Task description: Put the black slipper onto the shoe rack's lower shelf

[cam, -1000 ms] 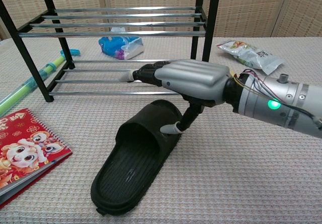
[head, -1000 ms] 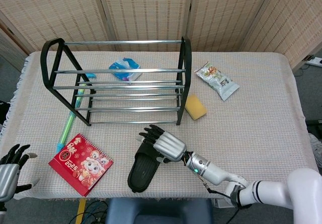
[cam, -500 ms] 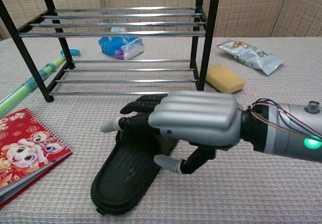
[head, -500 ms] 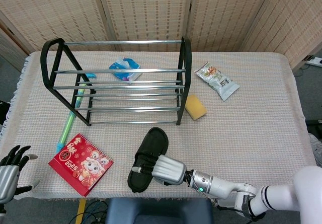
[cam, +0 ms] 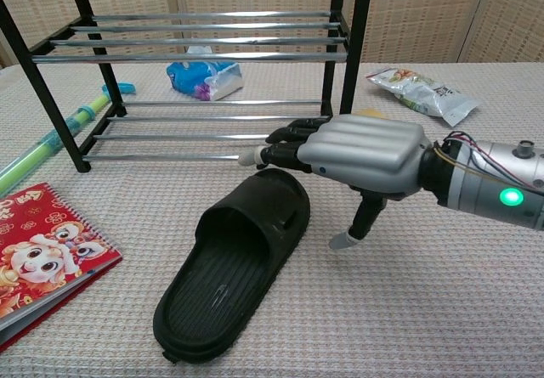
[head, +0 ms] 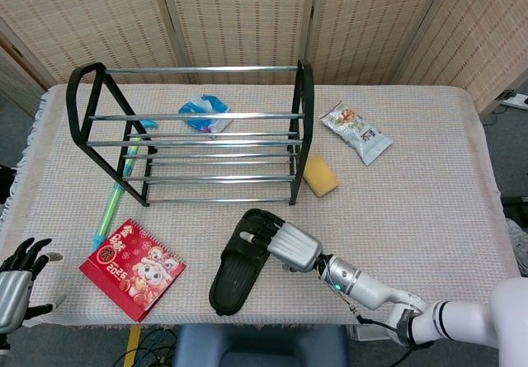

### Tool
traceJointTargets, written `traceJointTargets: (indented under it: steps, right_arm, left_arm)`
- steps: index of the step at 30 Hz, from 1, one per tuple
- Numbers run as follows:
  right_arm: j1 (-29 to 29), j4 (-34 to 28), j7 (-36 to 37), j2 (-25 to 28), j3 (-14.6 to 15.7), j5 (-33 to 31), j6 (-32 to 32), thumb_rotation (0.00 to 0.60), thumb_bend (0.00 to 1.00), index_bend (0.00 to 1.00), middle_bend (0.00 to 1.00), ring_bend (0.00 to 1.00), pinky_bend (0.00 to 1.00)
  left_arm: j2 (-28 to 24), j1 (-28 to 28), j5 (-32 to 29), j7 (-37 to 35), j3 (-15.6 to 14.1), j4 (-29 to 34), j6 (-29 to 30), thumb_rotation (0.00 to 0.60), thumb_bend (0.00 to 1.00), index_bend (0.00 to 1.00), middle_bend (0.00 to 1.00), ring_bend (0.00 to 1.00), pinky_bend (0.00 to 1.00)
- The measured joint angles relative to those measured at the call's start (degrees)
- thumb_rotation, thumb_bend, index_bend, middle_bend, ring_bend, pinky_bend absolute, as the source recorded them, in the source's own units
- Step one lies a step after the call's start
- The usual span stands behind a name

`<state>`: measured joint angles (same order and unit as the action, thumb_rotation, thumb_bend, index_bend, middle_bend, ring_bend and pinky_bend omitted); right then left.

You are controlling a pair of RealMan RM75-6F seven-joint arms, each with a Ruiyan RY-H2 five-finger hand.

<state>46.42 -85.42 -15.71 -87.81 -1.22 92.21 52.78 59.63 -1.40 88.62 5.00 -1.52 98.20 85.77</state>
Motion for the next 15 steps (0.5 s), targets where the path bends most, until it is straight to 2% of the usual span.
traceJointTargets:
  steps: [15]
  right_arm:
    - [4.5,12.6,-3.6,-12.1,-5.4,-4.1,-3.1,0.600,0.10,0.00,0.09,0.05,0.03]
  left_arm:
    - [0.0,0.0,-1.0,0.1,0.1,-0.7,-0.6,0.600,0.15,0.35,0.18,0.10,0.26]
